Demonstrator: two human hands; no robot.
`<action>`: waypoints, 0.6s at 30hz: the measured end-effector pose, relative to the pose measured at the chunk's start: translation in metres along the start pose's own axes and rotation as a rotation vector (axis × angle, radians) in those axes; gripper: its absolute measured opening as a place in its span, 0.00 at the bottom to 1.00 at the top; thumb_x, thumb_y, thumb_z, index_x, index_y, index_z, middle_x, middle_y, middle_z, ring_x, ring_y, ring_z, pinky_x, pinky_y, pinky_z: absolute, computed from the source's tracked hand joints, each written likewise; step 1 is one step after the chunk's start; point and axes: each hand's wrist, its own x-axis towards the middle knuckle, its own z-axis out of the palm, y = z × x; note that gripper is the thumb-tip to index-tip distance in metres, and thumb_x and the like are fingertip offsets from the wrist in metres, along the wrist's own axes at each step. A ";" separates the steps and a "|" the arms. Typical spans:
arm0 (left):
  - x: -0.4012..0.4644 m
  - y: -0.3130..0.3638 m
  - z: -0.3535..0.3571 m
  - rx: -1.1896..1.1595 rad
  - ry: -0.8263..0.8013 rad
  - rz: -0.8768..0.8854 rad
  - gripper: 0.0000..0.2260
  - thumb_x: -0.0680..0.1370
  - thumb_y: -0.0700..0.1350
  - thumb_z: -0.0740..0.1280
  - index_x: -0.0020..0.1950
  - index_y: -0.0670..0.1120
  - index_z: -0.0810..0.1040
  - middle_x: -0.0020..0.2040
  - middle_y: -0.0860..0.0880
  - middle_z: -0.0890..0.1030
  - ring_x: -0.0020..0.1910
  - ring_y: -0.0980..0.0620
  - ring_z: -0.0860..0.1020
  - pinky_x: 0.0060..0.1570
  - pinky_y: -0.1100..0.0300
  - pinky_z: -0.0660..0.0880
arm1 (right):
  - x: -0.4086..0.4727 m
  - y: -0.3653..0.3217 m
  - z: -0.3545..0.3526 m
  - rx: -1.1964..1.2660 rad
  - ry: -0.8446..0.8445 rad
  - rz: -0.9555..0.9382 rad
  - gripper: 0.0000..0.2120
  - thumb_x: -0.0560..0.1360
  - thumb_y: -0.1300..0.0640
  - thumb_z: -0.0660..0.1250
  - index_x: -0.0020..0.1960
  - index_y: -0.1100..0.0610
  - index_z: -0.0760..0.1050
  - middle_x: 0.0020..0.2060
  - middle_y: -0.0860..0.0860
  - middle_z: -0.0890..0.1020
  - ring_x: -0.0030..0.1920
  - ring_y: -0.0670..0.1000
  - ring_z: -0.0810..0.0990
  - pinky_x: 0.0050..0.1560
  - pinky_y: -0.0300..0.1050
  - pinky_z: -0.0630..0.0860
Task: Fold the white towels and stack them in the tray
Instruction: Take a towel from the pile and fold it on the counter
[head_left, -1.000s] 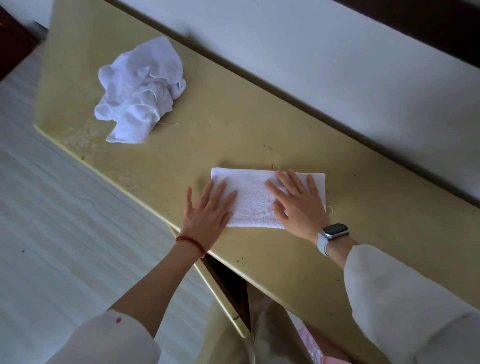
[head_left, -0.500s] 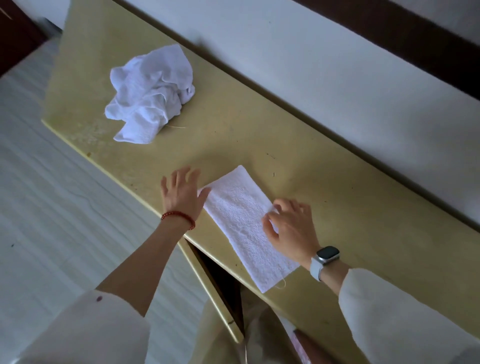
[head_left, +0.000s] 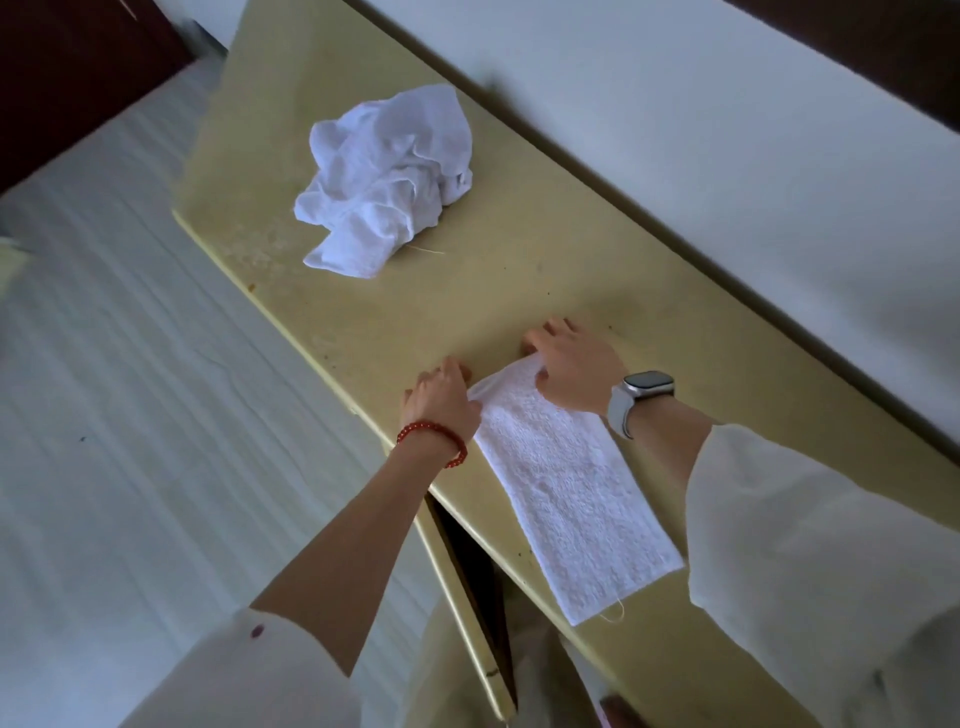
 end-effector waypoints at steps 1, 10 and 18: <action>0.001 0.000 0.000 -0.028 -0.008 0.009 0.15 0.74 0.39 0.64 0.60 0.45 0.71 0.56 0.46 0.78 0.58 0.46 0.72 0.59 0.53 0.68 | 0.001 -0.001 -0.004 -0.027 -0.040 0.001 0.12 0.72 0.63 0.58 0.55 0.58 0.68 0.53 0.54 0.70 0.55 0.53 0.68 0.51 0.51 0.73; -0.004 0.000 -0.011 -0.400 0.005 0.159 0.08 0.71 0.31 0.64 0.45 0.39 0.80 0.32 0.55 0.73 0.33 0.58 0.70 0.31 0.77 0.66 | 0.001 0.008 -0.027 0.094 -0.219 -0.011 0.15 0.74 0.55 0.61 0.60 0.56 0.69 0.58 0.50 0.73 0.52 0.51 0.73 0.53 0.47 0.71; -0.002 0.002 -0.016 -0.510 0.031 0.160 0.10 0.72 0.30 0.63 0.44 0.45 0.71 0.32 0.52 0.69 0.32 0.58 0.67 0.29 0.75 0.66 | -0.007 0.022 -0.030 0.320 -0.098 -0.019 0.05 0.76 0.59 0.59 0.44 0.51 0.67 0.37 0.46 0.74 0.37 0.48 0.72 0.44 0.49 0.71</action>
